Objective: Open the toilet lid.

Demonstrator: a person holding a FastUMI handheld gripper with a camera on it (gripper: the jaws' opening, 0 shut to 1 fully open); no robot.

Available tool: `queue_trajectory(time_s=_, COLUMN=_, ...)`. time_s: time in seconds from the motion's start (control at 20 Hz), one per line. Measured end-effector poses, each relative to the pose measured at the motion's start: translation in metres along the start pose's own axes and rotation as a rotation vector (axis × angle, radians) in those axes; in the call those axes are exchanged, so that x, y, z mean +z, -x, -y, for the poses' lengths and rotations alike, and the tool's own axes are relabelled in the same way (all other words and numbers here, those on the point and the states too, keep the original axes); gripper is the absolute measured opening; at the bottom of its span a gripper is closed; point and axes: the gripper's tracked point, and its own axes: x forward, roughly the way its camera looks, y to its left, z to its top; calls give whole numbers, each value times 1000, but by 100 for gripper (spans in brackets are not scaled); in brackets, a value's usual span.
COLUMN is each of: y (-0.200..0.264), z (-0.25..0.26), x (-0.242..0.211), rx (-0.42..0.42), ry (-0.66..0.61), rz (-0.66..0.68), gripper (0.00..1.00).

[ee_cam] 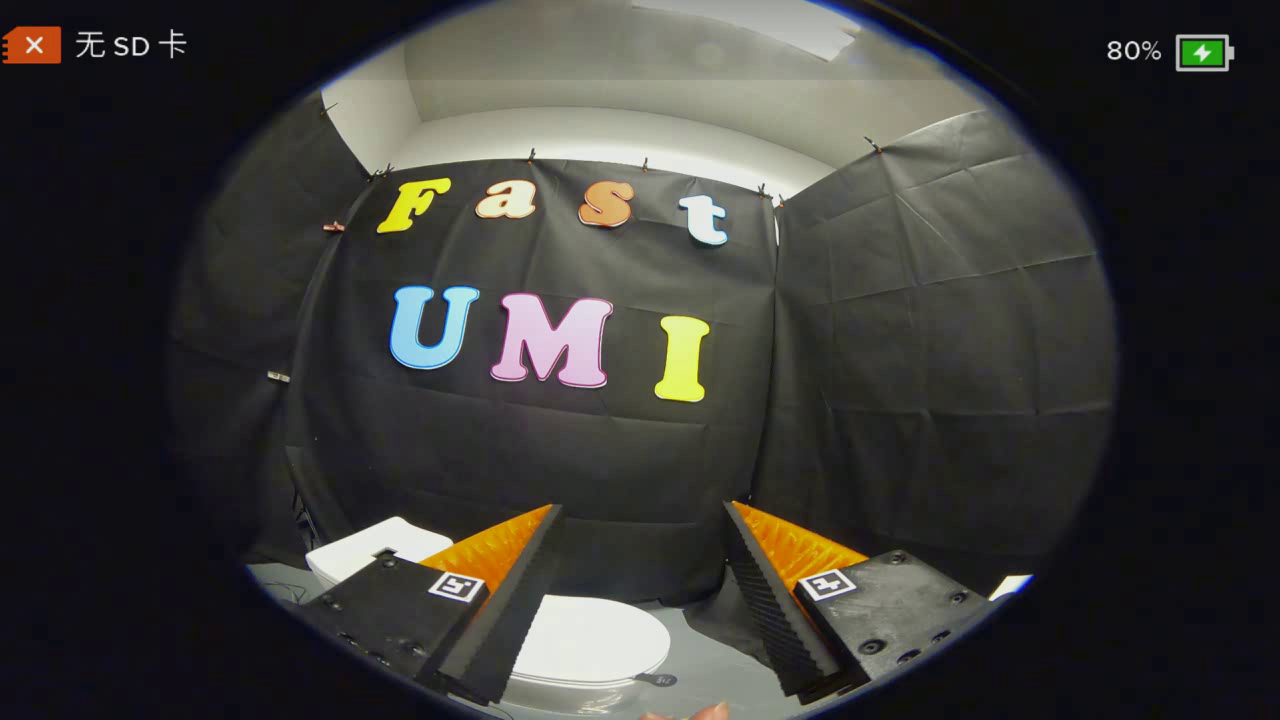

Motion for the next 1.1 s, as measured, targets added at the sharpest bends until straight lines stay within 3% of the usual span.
queue_trajectory(time_s=0.75, y=-16, z=8, x=-132, rx=67, ry=8, rz=-83, gripper=98)
queue_trajectory(time_s=1.1, y=-27, z=5, x=-202, rx=145, ry=-110, rz=-196, gripper=98)
